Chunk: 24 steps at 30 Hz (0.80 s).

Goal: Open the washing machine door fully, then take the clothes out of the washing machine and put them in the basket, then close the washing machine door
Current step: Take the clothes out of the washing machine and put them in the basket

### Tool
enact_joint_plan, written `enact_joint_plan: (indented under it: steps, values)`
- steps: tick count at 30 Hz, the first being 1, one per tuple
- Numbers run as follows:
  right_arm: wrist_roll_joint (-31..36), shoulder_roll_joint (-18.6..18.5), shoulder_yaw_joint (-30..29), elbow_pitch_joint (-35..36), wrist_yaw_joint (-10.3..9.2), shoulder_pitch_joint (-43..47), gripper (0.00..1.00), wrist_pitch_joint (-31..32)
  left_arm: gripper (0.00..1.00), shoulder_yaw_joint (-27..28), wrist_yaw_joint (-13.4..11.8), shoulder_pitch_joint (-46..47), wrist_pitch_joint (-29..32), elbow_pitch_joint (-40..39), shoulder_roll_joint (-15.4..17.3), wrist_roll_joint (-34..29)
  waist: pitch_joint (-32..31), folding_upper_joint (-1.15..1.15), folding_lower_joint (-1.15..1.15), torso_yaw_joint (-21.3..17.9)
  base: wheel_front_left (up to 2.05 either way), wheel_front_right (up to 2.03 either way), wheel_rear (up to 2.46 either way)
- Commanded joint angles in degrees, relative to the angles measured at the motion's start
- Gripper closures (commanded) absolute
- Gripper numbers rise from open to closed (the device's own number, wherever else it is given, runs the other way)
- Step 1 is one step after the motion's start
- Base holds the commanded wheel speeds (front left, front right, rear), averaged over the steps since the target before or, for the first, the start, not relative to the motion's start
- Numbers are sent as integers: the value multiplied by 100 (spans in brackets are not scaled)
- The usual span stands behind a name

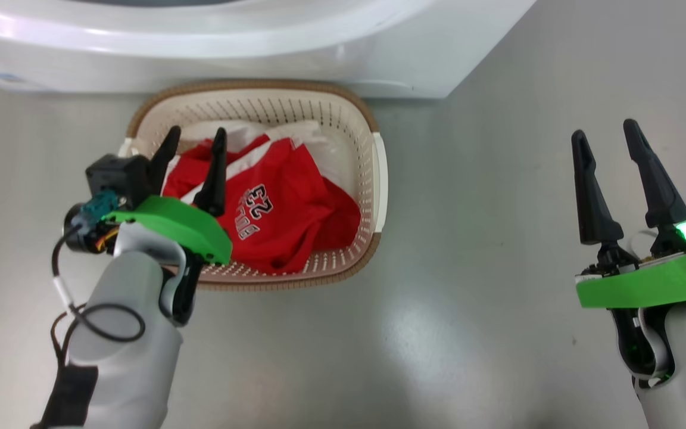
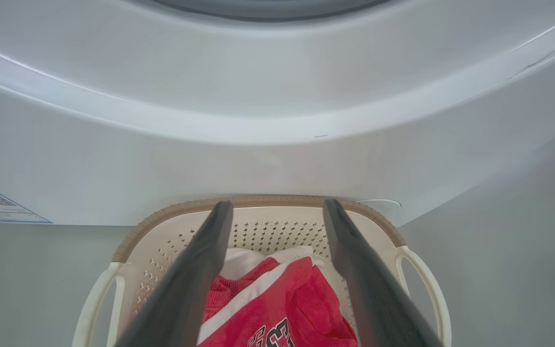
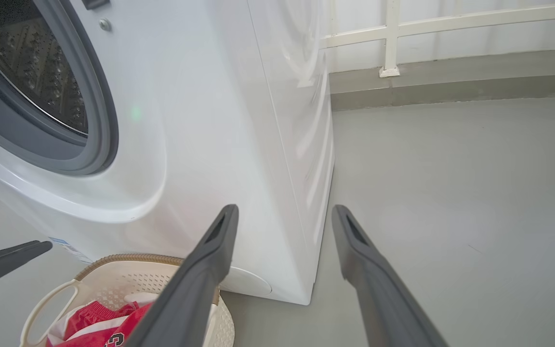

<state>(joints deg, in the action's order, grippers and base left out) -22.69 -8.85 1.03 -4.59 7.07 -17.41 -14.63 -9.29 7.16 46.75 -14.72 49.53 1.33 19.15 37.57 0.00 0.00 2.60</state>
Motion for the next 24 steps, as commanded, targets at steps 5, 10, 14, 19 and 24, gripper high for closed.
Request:
enact_joint_plan:
  steps: [5, 10, 14, 19, 24]
  values:
    - [6, 0, 79, 27, 42, 366, 0, -37, 0, 472, 32, -635, -28, -680, 187, -306, -552, 0, 0, -8, 0, 0, 0]
    - [-15, 10, 37, -34, 42, 540, 0, -37, 0, 693, 32, -1090, -28, -1249, 179, -520, -921, 0, 0, -7, 0, 0, 0]
    - [-25, 11, 9, -69, 42, 678, 0, -37, 0, 822, 32, -1444, -28, -1647, 174, -638, -1185, 0, 0, 9, 0, 0, 0]
    - [-34, 16, -27, -91, 42, 826, 0, -37, 0, 926, 33, -1802, -28, -2023, 170, -735, -1444, 0, 0, 21, 0, 0, 0]
    - [-47, 23, -55, -119, 42, 1036, 0, -37, 0, 1064, 33, -2299, -28, -2472, 168, -846, -1784, 0, 0, 21, 0, 0, 0]
